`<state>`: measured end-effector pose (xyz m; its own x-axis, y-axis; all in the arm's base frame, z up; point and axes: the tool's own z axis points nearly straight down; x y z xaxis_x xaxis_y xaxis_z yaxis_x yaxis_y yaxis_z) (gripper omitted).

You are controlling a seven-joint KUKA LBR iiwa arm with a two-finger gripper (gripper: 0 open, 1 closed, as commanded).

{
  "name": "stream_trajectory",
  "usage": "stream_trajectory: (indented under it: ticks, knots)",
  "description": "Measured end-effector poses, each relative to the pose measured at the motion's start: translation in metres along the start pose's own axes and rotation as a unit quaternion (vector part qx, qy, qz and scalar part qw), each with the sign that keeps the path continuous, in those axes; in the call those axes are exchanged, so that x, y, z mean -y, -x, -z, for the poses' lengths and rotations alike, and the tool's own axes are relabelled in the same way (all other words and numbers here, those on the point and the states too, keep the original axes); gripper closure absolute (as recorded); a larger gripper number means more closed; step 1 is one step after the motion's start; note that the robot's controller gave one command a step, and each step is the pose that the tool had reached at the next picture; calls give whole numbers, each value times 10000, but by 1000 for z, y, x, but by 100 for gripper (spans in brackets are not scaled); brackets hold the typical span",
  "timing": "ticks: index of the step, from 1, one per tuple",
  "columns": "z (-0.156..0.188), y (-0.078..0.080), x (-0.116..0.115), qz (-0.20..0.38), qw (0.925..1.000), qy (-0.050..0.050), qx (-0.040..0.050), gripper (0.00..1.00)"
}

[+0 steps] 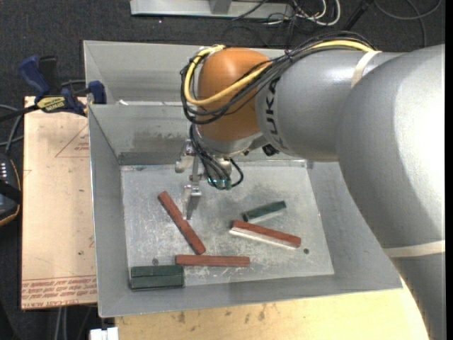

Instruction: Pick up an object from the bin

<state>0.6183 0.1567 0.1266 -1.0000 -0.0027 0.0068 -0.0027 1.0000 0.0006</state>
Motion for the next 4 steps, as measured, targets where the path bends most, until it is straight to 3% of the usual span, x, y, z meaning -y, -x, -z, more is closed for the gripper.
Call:
stream_trajectory:
  ticks: [1, 2, 3, 4]
  knots:
    - [5, 2, 0, -11, 10000, 5, 38, 0]
    - [-19, -24, -4, 192, 9998, 2, 49, 0]
    - [-29, -40, -17, 1062, 9943, -10, 17, 0]
    - [-48, 20, -14, 1724, 9849, 33, 146, 100]
